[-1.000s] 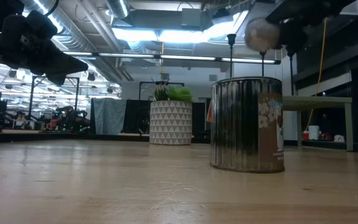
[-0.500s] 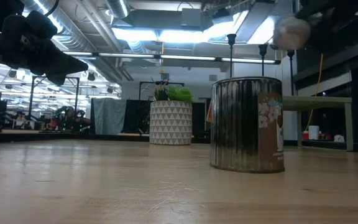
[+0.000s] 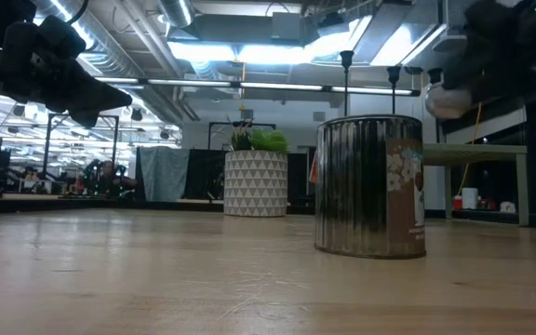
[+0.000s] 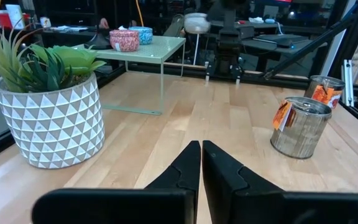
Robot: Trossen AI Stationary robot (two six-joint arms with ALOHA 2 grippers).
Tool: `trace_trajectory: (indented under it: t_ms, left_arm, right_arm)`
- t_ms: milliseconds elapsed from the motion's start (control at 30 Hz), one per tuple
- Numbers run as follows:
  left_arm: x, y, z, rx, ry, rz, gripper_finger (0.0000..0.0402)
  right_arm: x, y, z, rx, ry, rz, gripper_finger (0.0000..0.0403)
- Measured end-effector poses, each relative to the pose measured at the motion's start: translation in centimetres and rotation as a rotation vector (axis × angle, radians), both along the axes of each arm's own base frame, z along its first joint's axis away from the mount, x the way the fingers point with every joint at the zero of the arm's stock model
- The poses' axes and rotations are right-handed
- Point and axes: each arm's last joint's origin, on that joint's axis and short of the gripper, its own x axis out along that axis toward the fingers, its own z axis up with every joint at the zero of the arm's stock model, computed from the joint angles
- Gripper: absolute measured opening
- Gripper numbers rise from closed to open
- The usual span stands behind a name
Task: Pick & Place candle stick holders
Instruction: Put the blue yellow scented candle and aligned with other blue white scented candle on the shelf
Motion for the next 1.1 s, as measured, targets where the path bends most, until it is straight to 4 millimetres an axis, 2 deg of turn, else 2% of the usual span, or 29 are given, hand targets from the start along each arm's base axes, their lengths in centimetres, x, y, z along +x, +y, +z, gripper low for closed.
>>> trace_trajectory:
  t_ms: [367,700,1100]
  left_arm:
    - [0.0,0.0,0.0,0.0,0.0,0.0,0.0011]
    - [0.0,0.0,0.0,0.0,0.0,0.0,0.0008]
    - [0.0,0.0,0.0,0.0,0.0,0.0,0.0011]
  right_arm:
    - [-0.6,-2.5,-0.2,-0.24,0.092,-0.424,0.0284]
    - [-0.2,-4.6,-0.8,-0.254,0.183,-0.628,0.0284]
    - [1.0,-6.9,-2.5,-0.184,0.22,-0.744,0.0284]
